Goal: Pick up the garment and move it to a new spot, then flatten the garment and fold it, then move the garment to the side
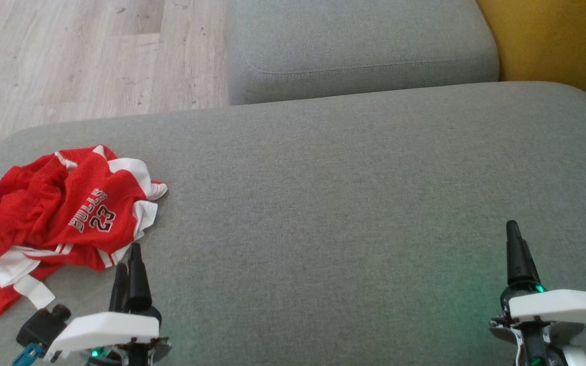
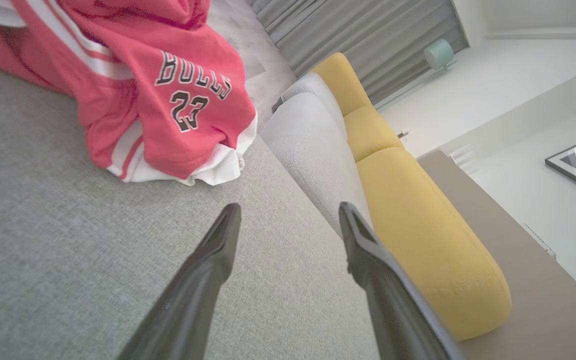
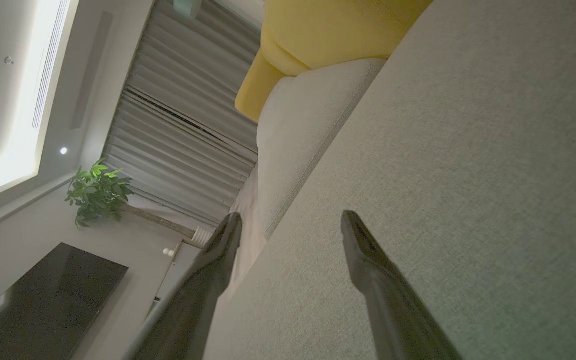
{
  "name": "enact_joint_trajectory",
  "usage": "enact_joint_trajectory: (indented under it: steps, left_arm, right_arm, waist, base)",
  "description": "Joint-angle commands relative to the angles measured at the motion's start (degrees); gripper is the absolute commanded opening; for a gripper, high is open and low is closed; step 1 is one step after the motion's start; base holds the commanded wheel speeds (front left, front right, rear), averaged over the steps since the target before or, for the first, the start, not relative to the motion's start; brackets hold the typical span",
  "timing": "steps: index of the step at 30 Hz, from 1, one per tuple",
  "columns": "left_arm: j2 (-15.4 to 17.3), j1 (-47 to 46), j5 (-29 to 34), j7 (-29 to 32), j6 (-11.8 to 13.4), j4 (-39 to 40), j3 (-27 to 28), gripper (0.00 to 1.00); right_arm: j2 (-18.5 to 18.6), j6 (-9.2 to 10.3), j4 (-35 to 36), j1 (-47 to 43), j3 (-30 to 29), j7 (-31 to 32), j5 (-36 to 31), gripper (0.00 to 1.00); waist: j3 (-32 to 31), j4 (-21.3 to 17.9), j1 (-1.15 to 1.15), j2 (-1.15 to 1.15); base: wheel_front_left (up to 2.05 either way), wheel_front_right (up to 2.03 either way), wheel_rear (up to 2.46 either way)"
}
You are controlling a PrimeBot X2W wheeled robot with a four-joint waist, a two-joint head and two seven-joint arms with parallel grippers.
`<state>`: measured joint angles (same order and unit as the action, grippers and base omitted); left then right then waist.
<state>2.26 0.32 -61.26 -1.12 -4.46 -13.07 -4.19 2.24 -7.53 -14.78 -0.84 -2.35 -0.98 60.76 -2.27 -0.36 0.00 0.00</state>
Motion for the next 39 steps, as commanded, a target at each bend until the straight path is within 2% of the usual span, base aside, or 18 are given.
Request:
enact_joint_trajectory:
  steps: [1, 39]
  left_arm:
    - [0.38, -1.82, 2.41, -0.69, 0.34, 2.34, -0.13, 1.0]
    - [0.59, -1.42, 29.59, -6.91, 2.88, 4.02, -6.39, 1.0]
  right_arm:
    - [0.34, 0.02, 2.51, 0.9, 0.86, -0.76, -2.49, 1.0]
    - [0.48, 0.03, 5.15, -1.09, 3.2, -7.01, -29.91, 1.0]
  waist:
    - [-0.14, 0.01, 0.0, 0.0]
    - [-1.76, 0.22, 0.0, 0.0]
  base:
    - [0.0, 0.0, 0.0]
    - [0.0, 0.0, 0.0]
